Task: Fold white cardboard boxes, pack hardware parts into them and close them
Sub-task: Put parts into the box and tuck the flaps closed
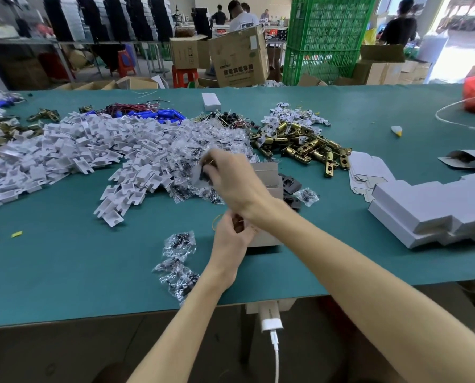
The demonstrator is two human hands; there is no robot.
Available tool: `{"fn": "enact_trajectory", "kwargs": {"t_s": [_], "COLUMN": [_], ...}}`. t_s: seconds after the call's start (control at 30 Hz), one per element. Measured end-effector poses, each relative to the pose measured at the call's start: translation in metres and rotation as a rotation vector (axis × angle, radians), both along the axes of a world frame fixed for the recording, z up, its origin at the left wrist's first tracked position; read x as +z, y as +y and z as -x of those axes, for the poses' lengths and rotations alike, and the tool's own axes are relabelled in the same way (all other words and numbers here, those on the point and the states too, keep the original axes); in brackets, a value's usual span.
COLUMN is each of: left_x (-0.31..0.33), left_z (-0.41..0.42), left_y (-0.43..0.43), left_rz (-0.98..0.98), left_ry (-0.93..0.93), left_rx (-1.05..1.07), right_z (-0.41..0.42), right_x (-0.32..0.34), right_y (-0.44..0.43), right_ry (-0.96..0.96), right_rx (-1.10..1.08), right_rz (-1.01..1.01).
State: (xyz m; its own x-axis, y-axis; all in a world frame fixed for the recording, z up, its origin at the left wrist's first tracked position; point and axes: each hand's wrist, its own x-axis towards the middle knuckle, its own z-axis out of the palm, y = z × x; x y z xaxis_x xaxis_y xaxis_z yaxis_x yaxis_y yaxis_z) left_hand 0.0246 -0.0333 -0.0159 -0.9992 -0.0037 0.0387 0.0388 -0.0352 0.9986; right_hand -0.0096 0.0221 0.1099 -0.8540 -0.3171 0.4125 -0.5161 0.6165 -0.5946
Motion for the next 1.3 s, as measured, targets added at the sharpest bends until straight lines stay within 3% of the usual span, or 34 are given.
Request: {"fn": "enact_trajectory", "kwargs": {"t_s": [0.13,0.4,0.7,0.9,1.03,1.1,1.2,1.3], "left_x": [0.0,0.005,0.006,0.008,0.008,0.008,0.009,0.01], "left_z": [-0.002,-0.004,-0.005,-0.007,-0.007,-0.006,-0.006,-0.007], "left_y": [0.0,0.0,0.001,0.003,0.003,0.002,0.001,0.001], "left_rz": [-0.104,-0.137,-0.156,-0.187,-0.196,-0.203,-0.206,-0.239], "left_ry": [-0.001,-0.007,0.012,0.014,0.044,0.077,0.116,0.122], "left_rx": [-0.014,-0.008,-0.006,-0.004,0.001,-0.009,-0.035,-0.073], "right_z": [0.002,0.017,0.018,0.018,0.02,0.019,0.011,-0.002], "right_x": [0.027,0.017,0.011,0.015,0.015,0.009,-0.008,-0.036], "right_y": [0.044,0.1,0.102,0.099,0.096,0.097,0.103,0.105], "right_ry": [0.041,-0.031,-0.062,-0.025,-0.068,-0.067,-0.014,-0.123], "right_rx": [-0.007,-0.106,-0.101,-0.009,0.017,-0.016,-0.088,-0.152], "right_rz": [0.104,-0.109,-0.146,-0.484,-0.601,-0.522,-0.191,0.081]}}
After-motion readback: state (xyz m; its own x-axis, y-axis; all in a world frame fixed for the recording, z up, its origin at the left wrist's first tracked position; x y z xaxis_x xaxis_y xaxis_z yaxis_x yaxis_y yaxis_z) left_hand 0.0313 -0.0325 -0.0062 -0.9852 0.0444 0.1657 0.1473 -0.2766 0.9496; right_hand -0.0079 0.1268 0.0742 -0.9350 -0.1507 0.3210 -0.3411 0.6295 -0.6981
